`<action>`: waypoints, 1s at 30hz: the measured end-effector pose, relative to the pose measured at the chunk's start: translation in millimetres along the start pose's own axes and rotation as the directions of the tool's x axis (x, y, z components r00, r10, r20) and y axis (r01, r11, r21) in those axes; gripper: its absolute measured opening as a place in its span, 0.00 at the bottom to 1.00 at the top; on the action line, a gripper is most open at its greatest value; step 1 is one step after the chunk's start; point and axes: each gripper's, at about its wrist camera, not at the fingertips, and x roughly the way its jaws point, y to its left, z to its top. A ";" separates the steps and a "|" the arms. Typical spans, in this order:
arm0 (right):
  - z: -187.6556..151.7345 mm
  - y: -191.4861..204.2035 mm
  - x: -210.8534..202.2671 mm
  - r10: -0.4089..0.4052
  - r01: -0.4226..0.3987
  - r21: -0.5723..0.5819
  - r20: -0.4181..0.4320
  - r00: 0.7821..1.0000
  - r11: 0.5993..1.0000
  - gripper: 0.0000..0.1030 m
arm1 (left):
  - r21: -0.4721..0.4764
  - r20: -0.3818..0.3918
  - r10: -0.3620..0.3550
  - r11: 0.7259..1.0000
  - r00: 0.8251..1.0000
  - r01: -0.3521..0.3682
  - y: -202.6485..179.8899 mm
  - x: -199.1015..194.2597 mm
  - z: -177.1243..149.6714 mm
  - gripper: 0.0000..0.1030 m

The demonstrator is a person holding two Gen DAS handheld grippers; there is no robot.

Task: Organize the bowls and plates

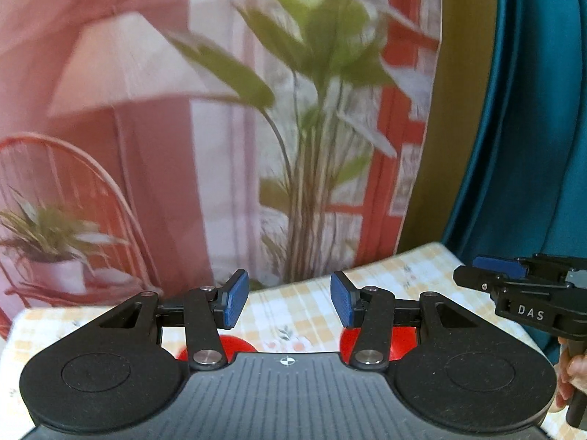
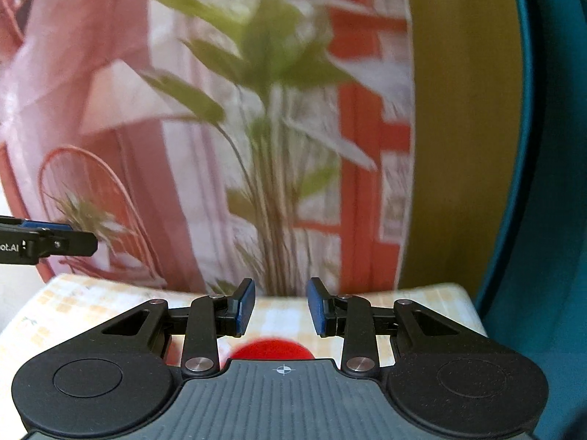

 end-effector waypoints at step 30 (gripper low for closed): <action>-87.0 -31.9 64.4 -0.021 0.050 0.157 -0.178 0.984 0.986 0.33 | -0.065 -0.264 -0.103 0.994 0.959 0.089 -30.5 136.7 -56.8 0.50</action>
